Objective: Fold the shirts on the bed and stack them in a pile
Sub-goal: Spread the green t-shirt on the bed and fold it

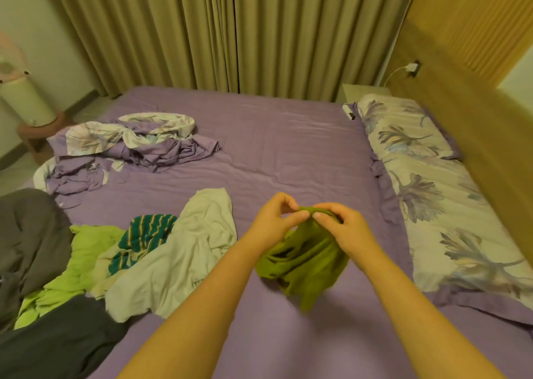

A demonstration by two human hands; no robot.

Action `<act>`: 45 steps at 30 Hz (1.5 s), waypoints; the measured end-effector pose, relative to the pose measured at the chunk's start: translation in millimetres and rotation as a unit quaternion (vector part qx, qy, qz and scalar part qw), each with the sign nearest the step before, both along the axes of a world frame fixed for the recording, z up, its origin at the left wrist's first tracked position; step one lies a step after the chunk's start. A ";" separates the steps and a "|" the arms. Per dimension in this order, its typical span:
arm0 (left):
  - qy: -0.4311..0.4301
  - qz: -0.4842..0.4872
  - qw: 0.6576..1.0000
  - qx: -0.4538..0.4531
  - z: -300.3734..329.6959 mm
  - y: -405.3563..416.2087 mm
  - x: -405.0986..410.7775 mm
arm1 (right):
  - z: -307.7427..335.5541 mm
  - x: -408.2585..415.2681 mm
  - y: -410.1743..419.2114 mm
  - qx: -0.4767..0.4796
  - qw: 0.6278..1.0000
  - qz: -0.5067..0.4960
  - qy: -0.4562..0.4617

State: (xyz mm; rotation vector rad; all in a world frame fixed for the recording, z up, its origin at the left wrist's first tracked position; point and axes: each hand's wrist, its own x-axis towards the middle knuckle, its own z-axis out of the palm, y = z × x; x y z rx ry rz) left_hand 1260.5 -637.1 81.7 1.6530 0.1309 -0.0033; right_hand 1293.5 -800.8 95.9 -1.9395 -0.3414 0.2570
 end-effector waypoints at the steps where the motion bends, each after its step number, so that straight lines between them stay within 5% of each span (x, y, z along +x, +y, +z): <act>1: -0.009 -0.009 1.000 -0.007 11.6 -3.8 -1.1 | 12.8 -0.7 -5.5 -0.011 1.000 0.006 -0.006; 10: -0.073 -0.070 0.995 -0.019 99.5 -33.8 -9.0 | 96.6 -22.8 -38.8 -0.020 0.999 0.028 -0.004; 19: 0.013 -0.195 0.979 0.059 105.0 -40.8 -31.2 | 174.0 -23.9 -78.3 0.110 0.993 -0.011 -0.046; 31: 0.061 -0.211 0.949 0.227 113.9 -20.6 -44.6 | 173.6 -35.3 -122.2 0.167 0.973 -0.155 -0.036; 41: 0.013 -0.091 0.990 0.108 114.2 -6.5 -56.8 | 152.0 -34.5 -143.7 0.142 0.965 -0.221 -0.007; 45: 0.002 -0.126 0.988 0.089 124.5 -5.4 -59.8 | 144.7 -34.3 -144.8 0.140 0.959 -0.245 -0.006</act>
